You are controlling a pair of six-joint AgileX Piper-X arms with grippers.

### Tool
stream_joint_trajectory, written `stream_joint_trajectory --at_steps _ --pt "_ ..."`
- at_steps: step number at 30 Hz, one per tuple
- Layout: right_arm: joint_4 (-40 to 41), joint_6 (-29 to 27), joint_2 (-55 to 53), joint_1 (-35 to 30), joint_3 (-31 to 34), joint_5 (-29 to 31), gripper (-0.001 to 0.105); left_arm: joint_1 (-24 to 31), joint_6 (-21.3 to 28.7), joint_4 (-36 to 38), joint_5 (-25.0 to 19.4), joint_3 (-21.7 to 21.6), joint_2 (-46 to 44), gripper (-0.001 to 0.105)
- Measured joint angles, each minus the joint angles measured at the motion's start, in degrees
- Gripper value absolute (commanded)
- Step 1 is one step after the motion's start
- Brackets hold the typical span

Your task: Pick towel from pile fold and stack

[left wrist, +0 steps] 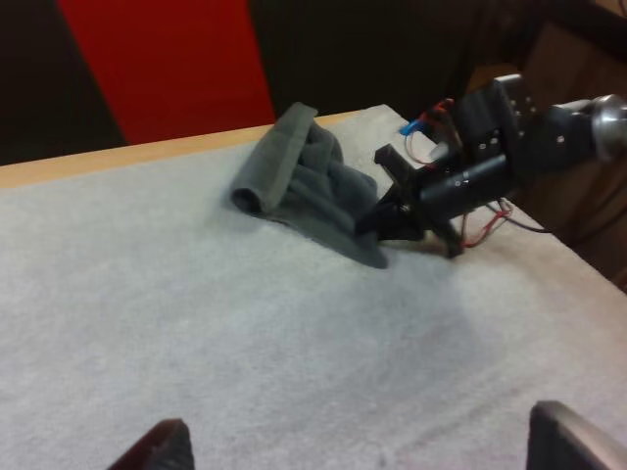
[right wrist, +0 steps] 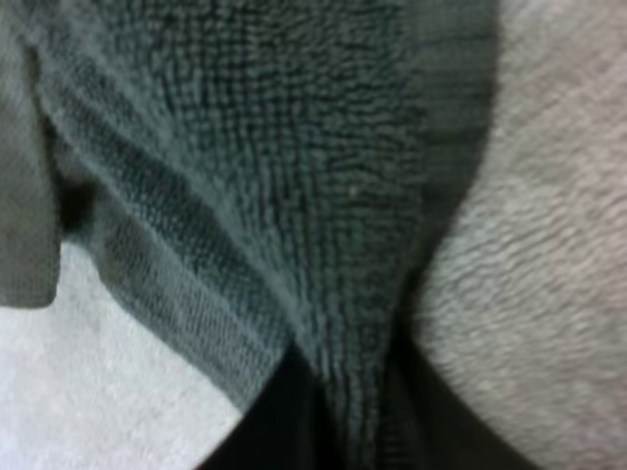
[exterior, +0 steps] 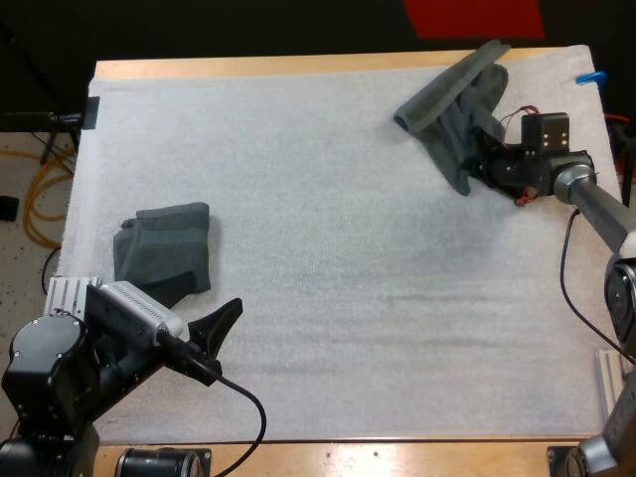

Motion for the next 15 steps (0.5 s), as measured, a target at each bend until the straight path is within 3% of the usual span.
stream_joint_trajectory --at_steps 6,15 --pt "-2.87 -2.85 -0.79 0.05 0.28 -4.86 0.000 0.00 -0.12 0.00 0.15 0.00 0.00 0.066" --pt "-2.76 -19.05 -15.70 0.05 0.38 -8.25 0.000 0.00 -0.10 0.00 0.13 0.00 0.00 0.066"
